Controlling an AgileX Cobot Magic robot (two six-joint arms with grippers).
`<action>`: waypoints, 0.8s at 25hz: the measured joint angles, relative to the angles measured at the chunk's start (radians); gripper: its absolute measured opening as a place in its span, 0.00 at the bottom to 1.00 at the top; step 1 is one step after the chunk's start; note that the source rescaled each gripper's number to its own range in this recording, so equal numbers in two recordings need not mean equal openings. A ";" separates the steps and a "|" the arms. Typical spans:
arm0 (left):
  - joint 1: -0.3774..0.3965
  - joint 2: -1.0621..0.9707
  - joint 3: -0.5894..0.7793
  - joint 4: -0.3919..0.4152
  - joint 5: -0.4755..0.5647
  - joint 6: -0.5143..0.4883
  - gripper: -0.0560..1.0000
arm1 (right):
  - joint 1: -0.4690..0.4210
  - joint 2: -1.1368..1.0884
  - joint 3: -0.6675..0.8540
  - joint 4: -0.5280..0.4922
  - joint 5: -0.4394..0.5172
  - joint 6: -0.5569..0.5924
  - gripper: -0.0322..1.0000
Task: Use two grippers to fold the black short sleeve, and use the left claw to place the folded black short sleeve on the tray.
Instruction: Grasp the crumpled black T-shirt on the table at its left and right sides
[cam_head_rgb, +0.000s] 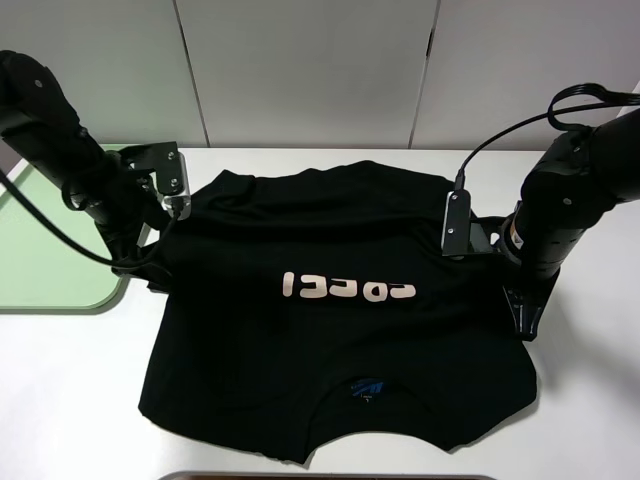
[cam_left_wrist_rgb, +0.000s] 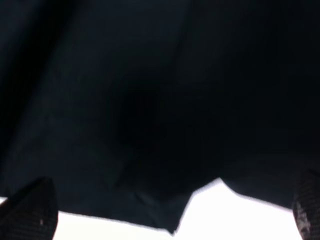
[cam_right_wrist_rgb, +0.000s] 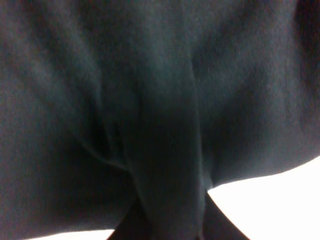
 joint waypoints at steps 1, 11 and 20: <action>0.000 0.018 -0.019 -0.013 0.010 -0.002 0.93 | 0.000 0.000 0.000 0.000 0.000 0.000 0.04; 0.000 0.154 -0.131 -0.070 0.132 -0.009 0.92 | 0.000 0.000 0.000 0.000 0.000 0.000 0.04; 0.000 0.199 -0.133 -0.070 0.190 -0.013 0.90 | 0.000 0.000 0.000 0.001 -0.001 0.000 0.04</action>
